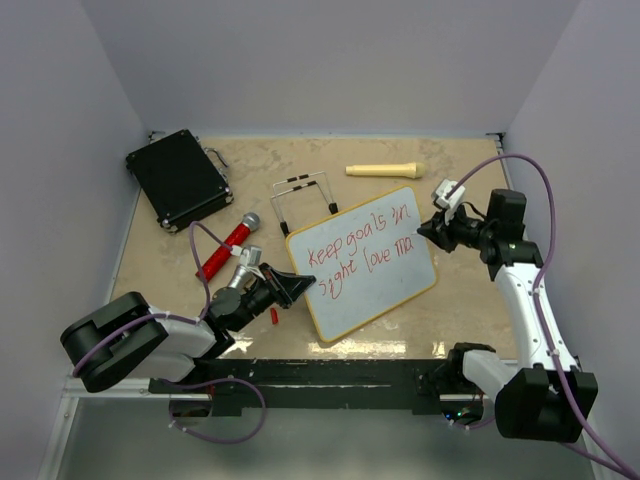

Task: Write a sentence on the whiteboard

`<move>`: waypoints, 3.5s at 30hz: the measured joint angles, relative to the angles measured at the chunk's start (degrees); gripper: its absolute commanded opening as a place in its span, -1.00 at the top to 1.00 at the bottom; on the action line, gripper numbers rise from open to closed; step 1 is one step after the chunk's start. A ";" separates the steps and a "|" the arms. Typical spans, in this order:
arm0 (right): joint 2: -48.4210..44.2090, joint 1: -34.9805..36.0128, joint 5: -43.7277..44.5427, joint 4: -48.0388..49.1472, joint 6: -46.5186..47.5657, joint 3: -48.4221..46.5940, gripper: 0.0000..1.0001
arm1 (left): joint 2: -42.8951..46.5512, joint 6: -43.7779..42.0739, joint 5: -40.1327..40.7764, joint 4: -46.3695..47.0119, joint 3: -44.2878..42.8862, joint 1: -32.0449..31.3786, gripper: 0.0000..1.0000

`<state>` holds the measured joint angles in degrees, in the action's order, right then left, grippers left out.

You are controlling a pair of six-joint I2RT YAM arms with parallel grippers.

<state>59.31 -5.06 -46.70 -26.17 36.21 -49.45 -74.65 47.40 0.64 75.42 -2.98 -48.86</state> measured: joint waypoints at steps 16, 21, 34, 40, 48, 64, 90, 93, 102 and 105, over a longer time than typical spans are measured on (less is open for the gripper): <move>-1.79 0.00 -0.90 0.07 -0.50 0.09 1.00 | 0.35 -0.02 -0.02 -0.17 0.00 0.00 1.00; -1.99 -0.15 -0.39 -1.73 -0.63 -1.57 1.00 | 2.58 -0.50 -0.17 -1.88 0.00 0.00 1.00; -1.62 -0.26 -2.27 -2.38 -1.03 -2.16 1.00 | 5.49 -1.18 -0.28 -4.42 0.09 0.00 1.00; -4.74 -0.26 -2.08 -3.76 2.89 -1.31 1.00 | 6.21 -1.53 -0.31 -5.14 0.11 0.00 1.00; 1.49 -0.83 -2.43 -8.13 9.53 -1.79 1.00 | 6.43 -1.55 -0.31 -5.46 0.11 0.00 1.00; 3.13 -0.98 -0.04 -0.79 6.21 -0.63 1.00 | 6.73 -1.53 -0.28 -6.08 0.11 0.00 1.00; 4.44 -1.01 0.50 2.16 4.11 0.31 1.00 | 5.49 -1.51 -0.44 -4.83 0.11 0.00 1.00; 4.46 -1.01 0.46 2.14 4.11 0.31 1.00 | 5.46 -1.51 -0.44 -4.83 0.11 0.00 1.00; 5.16 -1.01 0.42 2.19 4.04 0.31 1.00 | 5.29 -1.51 -0.44 -4.72 0.11 0.00 1.00; 5.31 -1.01 0.44 2.27 3.87 0.31 1.00 | 5.01 -1.51 -0.46 -4.37 0.11 0.00 1.00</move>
<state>64.62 -6.07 -46.26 -23.90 40.07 -49.15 -69.65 45.89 0.19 71.05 -2.87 -48.86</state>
